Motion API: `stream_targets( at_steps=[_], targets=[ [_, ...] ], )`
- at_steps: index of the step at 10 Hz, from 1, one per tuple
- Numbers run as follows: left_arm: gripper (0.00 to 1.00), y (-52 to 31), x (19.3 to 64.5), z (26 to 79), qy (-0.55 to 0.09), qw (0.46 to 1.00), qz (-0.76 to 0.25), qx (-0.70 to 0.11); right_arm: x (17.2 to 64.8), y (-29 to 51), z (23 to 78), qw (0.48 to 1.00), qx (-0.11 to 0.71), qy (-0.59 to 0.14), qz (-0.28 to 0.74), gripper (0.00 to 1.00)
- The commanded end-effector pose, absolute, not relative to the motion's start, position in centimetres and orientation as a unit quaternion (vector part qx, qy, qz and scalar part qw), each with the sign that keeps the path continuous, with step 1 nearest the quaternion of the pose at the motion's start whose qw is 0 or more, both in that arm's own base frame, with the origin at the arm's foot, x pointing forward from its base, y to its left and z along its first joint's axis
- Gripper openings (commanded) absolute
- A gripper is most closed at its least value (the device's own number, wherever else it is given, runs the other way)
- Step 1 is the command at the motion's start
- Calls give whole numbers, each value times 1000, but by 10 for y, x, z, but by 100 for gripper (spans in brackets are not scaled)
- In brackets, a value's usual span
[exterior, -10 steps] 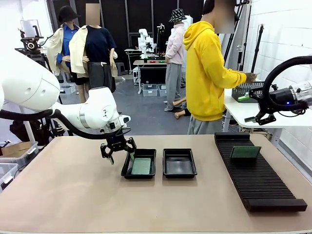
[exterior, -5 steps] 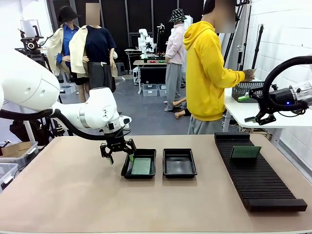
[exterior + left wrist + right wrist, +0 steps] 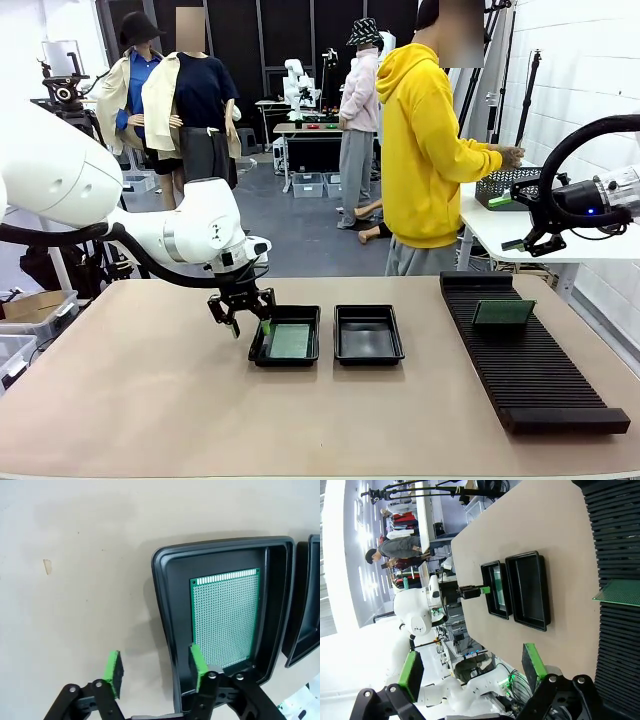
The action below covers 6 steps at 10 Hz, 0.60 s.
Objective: Inspect and transfer BCBs to ESD trays.
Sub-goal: Pick up the ESD tray and place it on the left side of the table.
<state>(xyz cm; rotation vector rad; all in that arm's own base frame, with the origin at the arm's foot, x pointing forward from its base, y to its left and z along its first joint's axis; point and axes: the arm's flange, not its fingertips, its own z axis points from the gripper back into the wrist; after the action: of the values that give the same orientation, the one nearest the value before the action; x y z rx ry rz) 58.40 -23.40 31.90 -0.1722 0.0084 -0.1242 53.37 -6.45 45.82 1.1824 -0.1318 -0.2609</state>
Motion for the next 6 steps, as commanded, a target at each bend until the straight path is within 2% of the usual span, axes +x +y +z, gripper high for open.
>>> stream_targets(
  at_steps=[1, 2, 6],
  targets=[
    [12, -230, 584, 320, 0, 992, -78, -101, 533, -62, 459, 825, 549, -61, -119, 100],
    [0, -229, 584, 319, 0, 991, -81, -103, 533, -62, 459, 825, 549, -61, -119, 100],
    [0, -229, 583, 317, 4, 988, -99, -115, 533, -62, 459, 825, 549, -61, -119, 100]
  ],
)
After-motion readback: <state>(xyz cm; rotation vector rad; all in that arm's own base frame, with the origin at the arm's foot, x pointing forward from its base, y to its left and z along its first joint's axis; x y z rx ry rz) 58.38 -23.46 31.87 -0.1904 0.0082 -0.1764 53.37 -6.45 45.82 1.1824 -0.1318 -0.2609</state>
